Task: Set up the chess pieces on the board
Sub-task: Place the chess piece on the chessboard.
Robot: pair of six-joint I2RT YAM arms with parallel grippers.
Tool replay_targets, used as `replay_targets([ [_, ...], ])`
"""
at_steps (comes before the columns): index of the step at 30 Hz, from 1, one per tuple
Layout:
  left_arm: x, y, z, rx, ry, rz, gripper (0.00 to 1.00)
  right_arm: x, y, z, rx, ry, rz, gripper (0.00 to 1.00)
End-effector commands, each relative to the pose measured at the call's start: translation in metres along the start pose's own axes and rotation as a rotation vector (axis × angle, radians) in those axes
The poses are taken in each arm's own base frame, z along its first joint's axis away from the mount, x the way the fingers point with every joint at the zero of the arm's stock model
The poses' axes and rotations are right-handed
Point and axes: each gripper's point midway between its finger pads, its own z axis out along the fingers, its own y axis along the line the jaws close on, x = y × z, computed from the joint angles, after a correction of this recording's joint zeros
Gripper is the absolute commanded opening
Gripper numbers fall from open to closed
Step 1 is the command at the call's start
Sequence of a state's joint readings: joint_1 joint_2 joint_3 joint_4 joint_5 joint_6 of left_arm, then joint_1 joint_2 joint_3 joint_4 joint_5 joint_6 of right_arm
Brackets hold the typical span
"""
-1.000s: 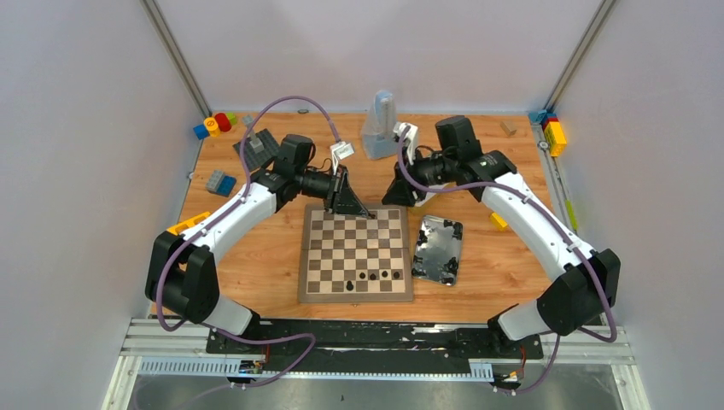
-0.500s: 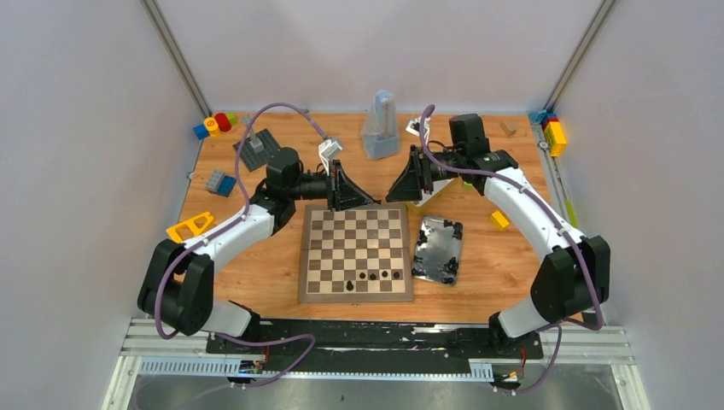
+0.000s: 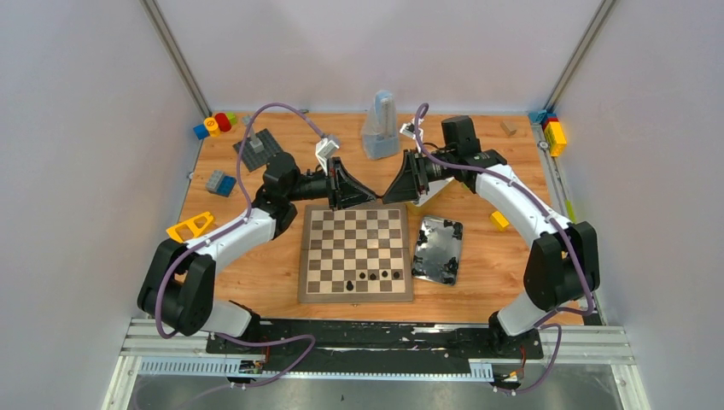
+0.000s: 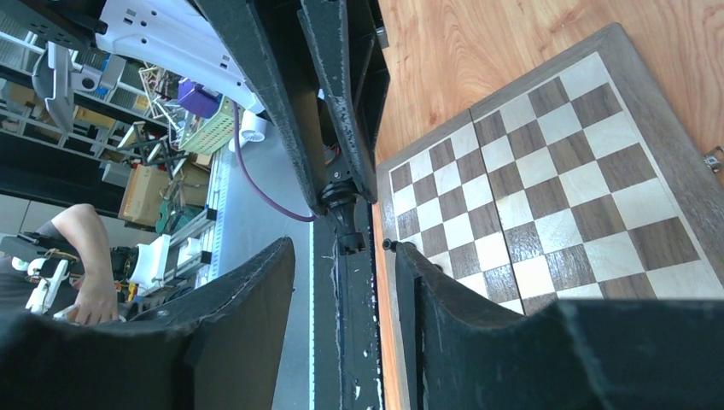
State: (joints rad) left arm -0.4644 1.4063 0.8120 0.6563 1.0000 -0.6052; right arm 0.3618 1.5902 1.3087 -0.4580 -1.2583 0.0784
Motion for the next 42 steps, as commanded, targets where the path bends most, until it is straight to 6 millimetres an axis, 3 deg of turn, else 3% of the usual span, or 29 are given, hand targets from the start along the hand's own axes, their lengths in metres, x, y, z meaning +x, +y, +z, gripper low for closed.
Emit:
replay_targets([
  [1,-0.015,-0.012,0.001,0.022,-0.042,0.067,0.00,-0.009,0.012,0.005,-0.067,0.000,-0.053,0.46],
  [32,0.003,-0.009,-0.001,0.010,-0.010,0.087,0.01,-0.014,0.016,0.007,-0.085,0.004,-0.059,0.24],
  [39,0.010,-0.006,-0.001,0.001,0.012,0.087,0.07,-0.015,0.016,0.006,-0.077,0.000,-0.070,0.10],
  [42,0.014,-0.006,-0.002,-0.004,0.031,0.109,0.19,-0.016,0.015,0.004,-0.066,-0.006,-0.086,0.04],
])
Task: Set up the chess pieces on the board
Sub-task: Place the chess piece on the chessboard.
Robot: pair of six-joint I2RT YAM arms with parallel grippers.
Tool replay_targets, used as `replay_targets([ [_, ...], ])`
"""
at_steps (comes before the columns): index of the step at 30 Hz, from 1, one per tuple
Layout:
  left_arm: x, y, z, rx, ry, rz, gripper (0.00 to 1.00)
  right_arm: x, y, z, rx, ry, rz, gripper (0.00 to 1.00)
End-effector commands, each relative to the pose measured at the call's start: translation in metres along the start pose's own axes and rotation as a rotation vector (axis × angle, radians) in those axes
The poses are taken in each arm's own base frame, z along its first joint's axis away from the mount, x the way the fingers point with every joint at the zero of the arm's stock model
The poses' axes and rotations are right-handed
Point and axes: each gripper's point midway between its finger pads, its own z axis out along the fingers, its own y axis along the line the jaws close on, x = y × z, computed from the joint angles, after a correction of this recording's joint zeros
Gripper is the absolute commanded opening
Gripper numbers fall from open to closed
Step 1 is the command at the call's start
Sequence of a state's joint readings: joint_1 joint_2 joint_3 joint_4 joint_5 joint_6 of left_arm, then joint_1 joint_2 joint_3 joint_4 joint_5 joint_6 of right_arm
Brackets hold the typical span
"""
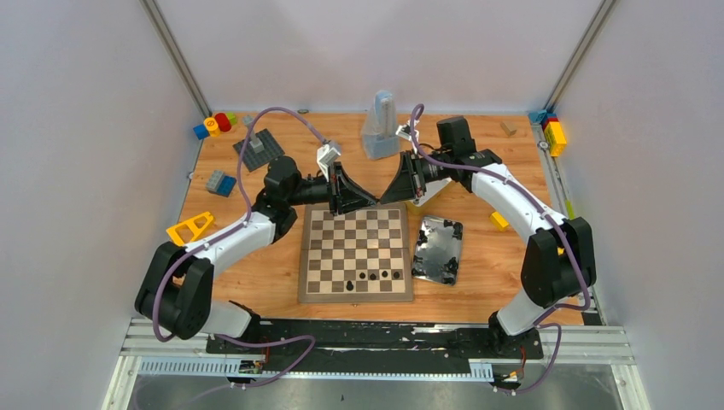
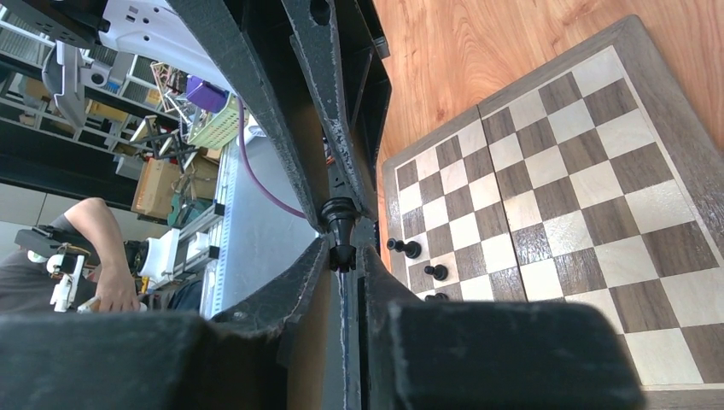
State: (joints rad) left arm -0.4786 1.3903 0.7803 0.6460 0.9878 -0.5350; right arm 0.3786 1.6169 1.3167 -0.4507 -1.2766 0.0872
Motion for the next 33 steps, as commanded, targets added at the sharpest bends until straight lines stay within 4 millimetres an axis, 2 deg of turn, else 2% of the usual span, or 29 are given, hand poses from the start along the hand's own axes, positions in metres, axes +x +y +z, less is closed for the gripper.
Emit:
replay_targets([
  [1,0.006,-0.004,-0.002,-0.005,0.031,0.065,0.24,-0.018,0.016,-0.003,-0.029,-0.023,-0.108,0.03],
  [2,0.006,-0.005,-0.003,-0.009,0.036,0.069,0.32,-0.018,0.015,-0.005,-0.016,-0.025,-0.123,0.01],
  [5,0.011,-0.002,-0.006,-0.030,0.077,0.082,0.48,-0.013,0.013,-0.008,0.033,-0.020,-0.172,0.00],
  [8,0.009,-0.004,-0.009,-0.042,0.107,0.110,0.70,-0.007,0.012,-0.013,0.088,-0.007,-0.215,0.00],
  [11,0.009,-0.006,-0.014,-0.065,0.167,0.136,0.87,0.003,0.009,-0.019,0.154,0.020,-0.254,0.00],
  [12,0.016,-0.008,-0.019,-0.077,0.203,0.112,0.89,0.008,0.008,-0.021,0.177,0.034,-0.267,0.00],
  [13,0.010,-0.006,-0.021,-0.092,0.213,0.162,0.93,0.014,0.007,-0.023,0.197,0.051,-0.276,0.00],
  [14,0.018,-0.009,-0.028,-0.112,0.254,0.125,0.95,0.021,0.006,-0.025,0.217,0.070,-0.287,0.00],
  [15,0.013,-0.005,-0.030,-0.137,0.265,0.187,0.97,0.030,0.006,-0.026,0.235,0.102,-0.311,0.00],
  [16,0.019,-0.006,-0.037,-0.161,0.300,0.171,0.98,0.039,0.006,-0.026,0.253,0.136,-0.310,0.00],
  [18,0.018,-0.001,-0.047,-0.225,0.336,0.203,1.00,0.063,0.004,-0.024,0.291,0.237,-0.343,0.01],
  [22,0.011,0.012,-0.072,-0.372,0.381,0.232,1.00,0.113,-0.005,-0.020,0.389,0.441,-0.375,0.02],
  [24,0.000,0.019,-0.086,-0.451,0.390,0.244,1.00,0.131,-0.007,-0.019,0.428,0.525,-0.399,0.02],
  [29,-0.016,0.033,-0.119,-0.613,0.381,0.232,1.00,0.161,-0.010,-0.015,0.490,0.702,-0.442,0.02],
  [33,-0.021,0.041,-0.141,-0.714,0.380,0.209,1.00,0.182,-0.018,-0.009,0.530,0.837,-0.470,0.03],
])
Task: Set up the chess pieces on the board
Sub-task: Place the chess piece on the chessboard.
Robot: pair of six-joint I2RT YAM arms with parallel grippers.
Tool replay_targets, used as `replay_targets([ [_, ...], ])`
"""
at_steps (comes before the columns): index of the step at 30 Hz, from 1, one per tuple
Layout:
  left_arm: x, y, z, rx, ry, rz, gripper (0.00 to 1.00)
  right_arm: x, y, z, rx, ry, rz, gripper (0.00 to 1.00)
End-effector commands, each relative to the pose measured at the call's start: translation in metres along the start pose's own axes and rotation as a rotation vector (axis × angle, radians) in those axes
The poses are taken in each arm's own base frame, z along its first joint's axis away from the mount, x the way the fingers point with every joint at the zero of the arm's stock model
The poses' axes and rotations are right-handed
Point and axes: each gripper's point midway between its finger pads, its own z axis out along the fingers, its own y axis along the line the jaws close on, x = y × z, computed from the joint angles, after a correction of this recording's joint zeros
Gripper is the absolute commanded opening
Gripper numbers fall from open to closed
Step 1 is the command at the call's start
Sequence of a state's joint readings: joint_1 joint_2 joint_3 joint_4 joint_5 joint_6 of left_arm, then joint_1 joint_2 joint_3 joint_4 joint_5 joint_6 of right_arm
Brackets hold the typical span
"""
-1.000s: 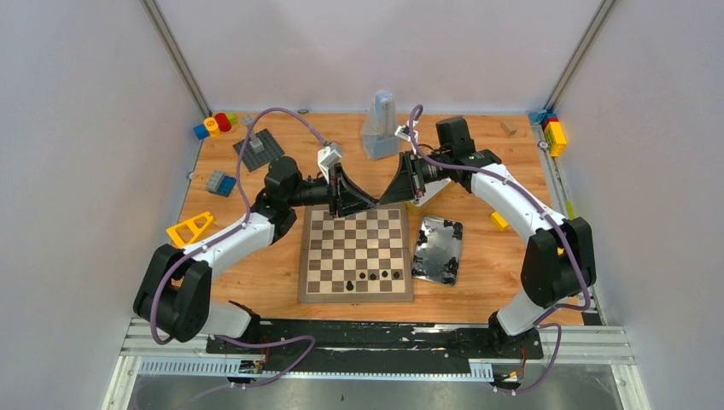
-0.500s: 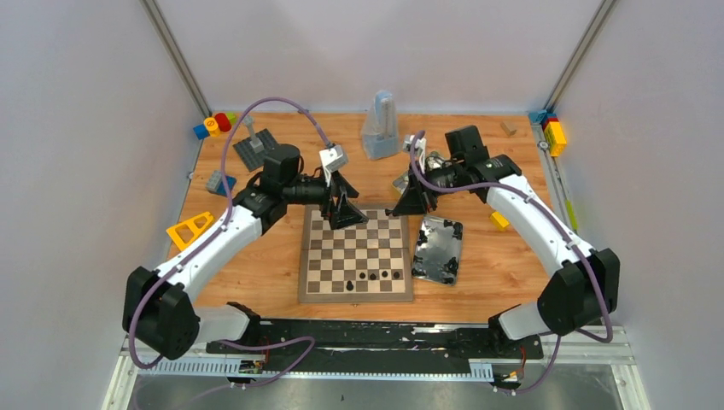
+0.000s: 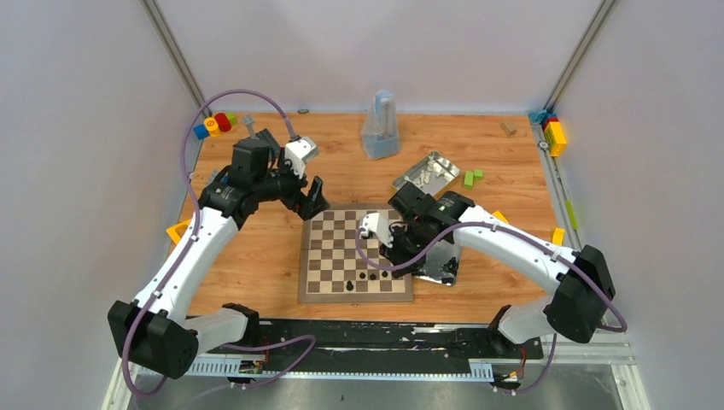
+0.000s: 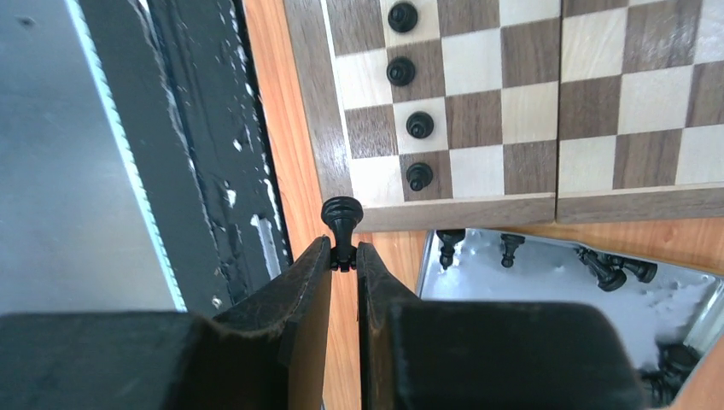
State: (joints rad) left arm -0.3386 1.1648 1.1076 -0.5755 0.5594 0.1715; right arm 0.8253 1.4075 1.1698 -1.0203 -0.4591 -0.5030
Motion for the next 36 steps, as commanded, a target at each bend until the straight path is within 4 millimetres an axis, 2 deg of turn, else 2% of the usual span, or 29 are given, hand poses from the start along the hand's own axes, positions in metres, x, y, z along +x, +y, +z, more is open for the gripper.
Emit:
replay_targets([
  [1,-0.004,0.023,-0.026,-0.145,0.014,0.004,1.00,0.021,-0.010,0.014,0.102,0.178,-0.056,0.03],
  [5,0.001,0.031,-0.031,-0.187,0.027,-0.022,1.00,0.032,-0.010,0.035,0.111,0.282,-0.059,0.03],
  [10,0.001,0.032,-0.034,-0.192,0.022,-0.034,1.00,0.038,-0.011,0.049,0.115,0.338,-0.068,0.03],
  [27,0.000,0.027,-0.033,-0.165,0.008,-0.034,1.00,0.046,-0.010,0.065,0.123,0.414,-0.083,0.05],
  [36,0.000,0.026,-0.034,-0.160,0.004,-0.030,1.00,0.045,-0.010,0.069,0.136,0.428,-0.090,0.10],
])
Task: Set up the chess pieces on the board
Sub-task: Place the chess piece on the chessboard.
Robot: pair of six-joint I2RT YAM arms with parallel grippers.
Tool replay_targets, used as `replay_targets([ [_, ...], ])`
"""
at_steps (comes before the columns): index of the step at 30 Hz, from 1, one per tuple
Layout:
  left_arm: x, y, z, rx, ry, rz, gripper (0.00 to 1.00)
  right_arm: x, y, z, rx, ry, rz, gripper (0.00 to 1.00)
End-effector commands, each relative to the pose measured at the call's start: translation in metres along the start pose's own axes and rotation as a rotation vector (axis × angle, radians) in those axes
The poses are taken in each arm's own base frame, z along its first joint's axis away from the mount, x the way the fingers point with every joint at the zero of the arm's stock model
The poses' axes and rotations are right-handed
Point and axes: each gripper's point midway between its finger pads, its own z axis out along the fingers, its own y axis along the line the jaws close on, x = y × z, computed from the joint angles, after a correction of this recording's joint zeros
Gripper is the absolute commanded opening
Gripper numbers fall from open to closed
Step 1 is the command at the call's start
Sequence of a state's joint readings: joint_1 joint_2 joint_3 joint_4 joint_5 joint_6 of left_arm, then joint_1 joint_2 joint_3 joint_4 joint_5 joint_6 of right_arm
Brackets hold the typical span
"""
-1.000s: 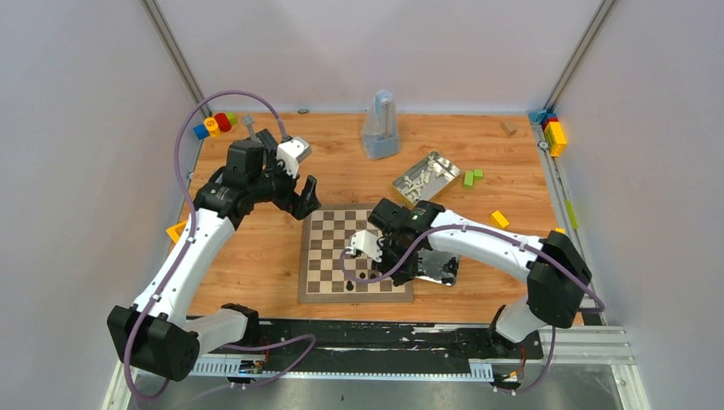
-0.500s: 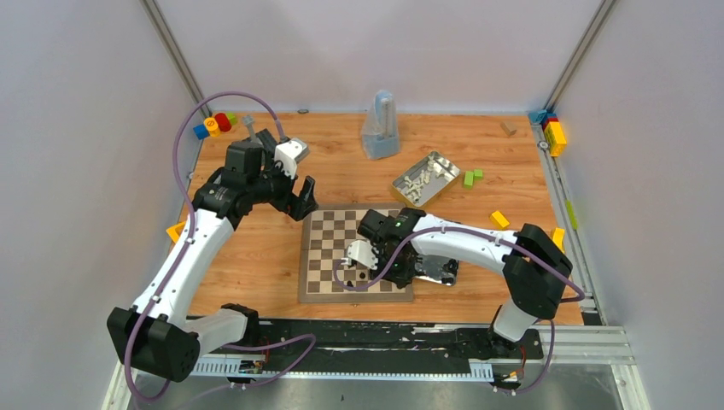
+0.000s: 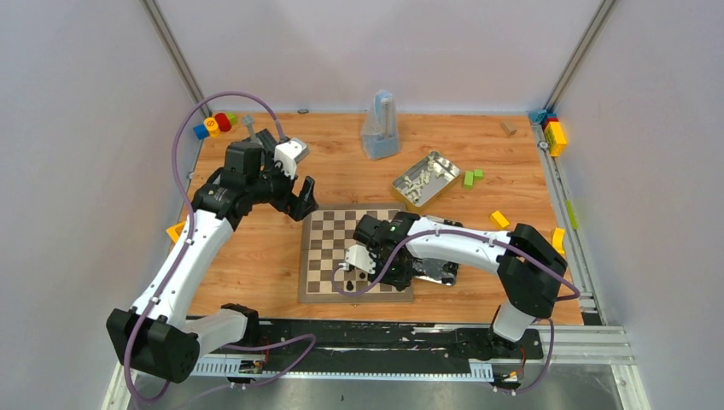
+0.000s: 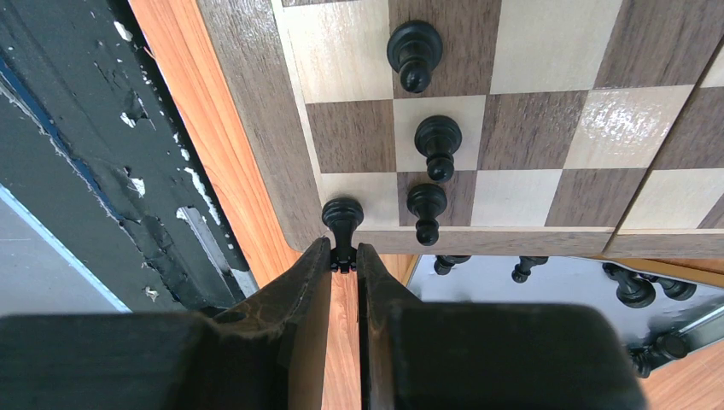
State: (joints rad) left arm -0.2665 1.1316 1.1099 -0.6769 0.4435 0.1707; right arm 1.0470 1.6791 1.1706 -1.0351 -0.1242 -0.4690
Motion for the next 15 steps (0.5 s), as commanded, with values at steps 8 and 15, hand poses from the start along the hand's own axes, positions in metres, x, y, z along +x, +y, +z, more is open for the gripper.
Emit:
replay_targets([
  [8,-0.0190,-0.0041,-0.0121,0.006,-0.070,0.036,1.00,-0.0080,-0.0051,0.0006,0.048,0.004,-0.001,0.14],
  [15,-0.0175,-0.0043,-0.0117,0.008,-0.068,0.039,1.00,-0.0103,-0.0074,-0.0019,0.063,0.000,-0.003,0.18],
])
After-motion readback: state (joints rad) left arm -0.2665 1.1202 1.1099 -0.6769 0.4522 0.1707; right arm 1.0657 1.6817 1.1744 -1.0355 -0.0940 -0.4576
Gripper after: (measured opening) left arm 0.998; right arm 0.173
